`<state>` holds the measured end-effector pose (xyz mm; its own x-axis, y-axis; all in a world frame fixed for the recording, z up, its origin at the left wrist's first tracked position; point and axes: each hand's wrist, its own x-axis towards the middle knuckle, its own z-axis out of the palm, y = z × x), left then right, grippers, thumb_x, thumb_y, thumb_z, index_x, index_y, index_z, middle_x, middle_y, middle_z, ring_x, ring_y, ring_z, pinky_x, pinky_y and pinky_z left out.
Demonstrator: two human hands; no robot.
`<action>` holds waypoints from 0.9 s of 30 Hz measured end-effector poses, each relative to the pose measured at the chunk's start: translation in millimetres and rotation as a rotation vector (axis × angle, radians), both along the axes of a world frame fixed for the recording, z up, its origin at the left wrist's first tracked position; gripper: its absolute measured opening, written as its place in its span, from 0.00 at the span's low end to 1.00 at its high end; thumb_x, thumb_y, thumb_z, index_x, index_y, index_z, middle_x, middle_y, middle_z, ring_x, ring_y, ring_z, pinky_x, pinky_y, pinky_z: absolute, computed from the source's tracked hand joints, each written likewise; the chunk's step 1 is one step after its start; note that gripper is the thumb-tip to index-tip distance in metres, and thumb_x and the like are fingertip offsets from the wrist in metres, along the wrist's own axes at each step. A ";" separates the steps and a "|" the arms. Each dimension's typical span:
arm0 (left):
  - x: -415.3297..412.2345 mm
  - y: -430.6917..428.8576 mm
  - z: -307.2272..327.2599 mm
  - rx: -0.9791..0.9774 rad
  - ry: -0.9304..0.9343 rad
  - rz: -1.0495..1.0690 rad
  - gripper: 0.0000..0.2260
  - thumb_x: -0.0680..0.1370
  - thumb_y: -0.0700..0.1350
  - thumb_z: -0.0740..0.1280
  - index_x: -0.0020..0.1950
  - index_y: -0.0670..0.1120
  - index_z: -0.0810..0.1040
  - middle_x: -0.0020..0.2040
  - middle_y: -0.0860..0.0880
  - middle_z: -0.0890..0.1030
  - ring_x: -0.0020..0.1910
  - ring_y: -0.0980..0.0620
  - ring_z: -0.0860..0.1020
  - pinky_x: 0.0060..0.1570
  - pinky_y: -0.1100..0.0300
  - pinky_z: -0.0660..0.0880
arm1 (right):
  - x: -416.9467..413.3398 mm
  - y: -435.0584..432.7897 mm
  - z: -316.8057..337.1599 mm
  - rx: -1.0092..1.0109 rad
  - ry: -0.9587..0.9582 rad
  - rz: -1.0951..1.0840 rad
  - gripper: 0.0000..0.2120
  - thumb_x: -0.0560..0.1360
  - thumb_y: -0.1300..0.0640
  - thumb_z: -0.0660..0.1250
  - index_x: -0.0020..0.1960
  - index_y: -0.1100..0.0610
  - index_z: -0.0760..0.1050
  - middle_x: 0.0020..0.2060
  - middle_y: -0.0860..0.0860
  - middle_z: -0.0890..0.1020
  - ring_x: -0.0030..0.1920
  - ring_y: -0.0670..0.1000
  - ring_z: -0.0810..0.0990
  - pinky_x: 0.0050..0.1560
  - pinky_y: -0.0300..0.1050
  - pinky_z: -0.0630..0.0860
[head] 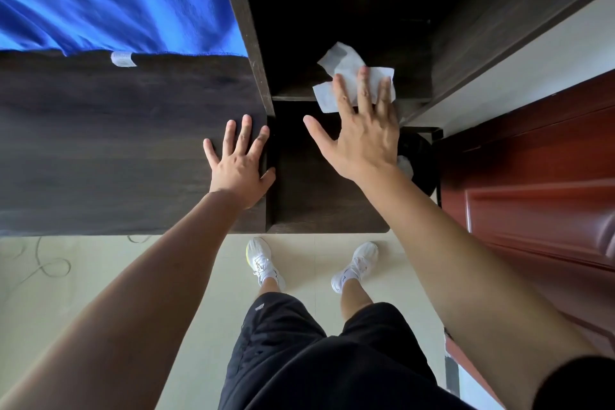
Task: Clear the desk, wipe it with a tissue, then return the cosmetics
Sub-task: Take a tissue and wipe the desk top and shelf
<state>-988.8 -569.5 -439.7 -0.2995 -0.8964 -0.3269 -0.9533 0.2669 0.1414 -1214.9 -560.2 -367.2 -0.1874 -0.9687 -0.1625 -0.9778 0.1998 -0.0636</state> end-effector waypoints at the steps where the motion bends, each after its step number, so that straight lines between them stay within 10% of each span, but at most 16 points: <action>1: 0.3 0.0 -0.7 0.000 -0.001 -0.001 0.35 0.78 0.60 0.61 0.80 0.56 0.48 0.82 0.50 0.42 0.80 0.44 0.40 0.72 0.30 0.43 | -5.5 -0.9 1.2 0.009 0.016 0.026 0.41 0.77 0.26 0.43 0.82 0.47 0.46 0.81 0.58 0.47 0.79 0.68 0.47 0.76 0.62 0.55; 14: -2.0 1.0 0.6 -0.009 -0.011 0.016 0.35 0.77 0.59 0.62 0.80 0.56 0.49 0.82 0.50 0.44 0.80 0.44 0.42 0.72 0.30 0.45 | -9.3 4.3 -1.0 0.013 -0.028 0.176 0.41 0.77 0.26 0.46 0.82 0.49 0.48 0.81 0.57 0.46 0.80 0.66 0.46 0.79 0.63 0.49; 27: -3.0 1.1 -2.3 -0.018 0.003 0.025 0.35 0.77 0.58 0.63 0.80 0.56 0.49 0.82 0.49 0.44 0.80 0.44 0.41 0.71 0.29 0.43 | -68.9 -75.5 3.5 0.013 -0.069 -0.122 0.46 0.70 0.19 0.41 0.81 0.42 0.47 0.81 0.57 0.46 0.79 0.69 0.43 0.78 0.65 0.45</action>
<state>-991.8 -568.3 -442.0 -0.2783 -0.9093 -0.3095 -0.9591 0.2461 0.1397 -1283.8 -635.7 -363.7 -0.2920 -0.9370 -0.1915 -0.9393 0.3187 -0.1268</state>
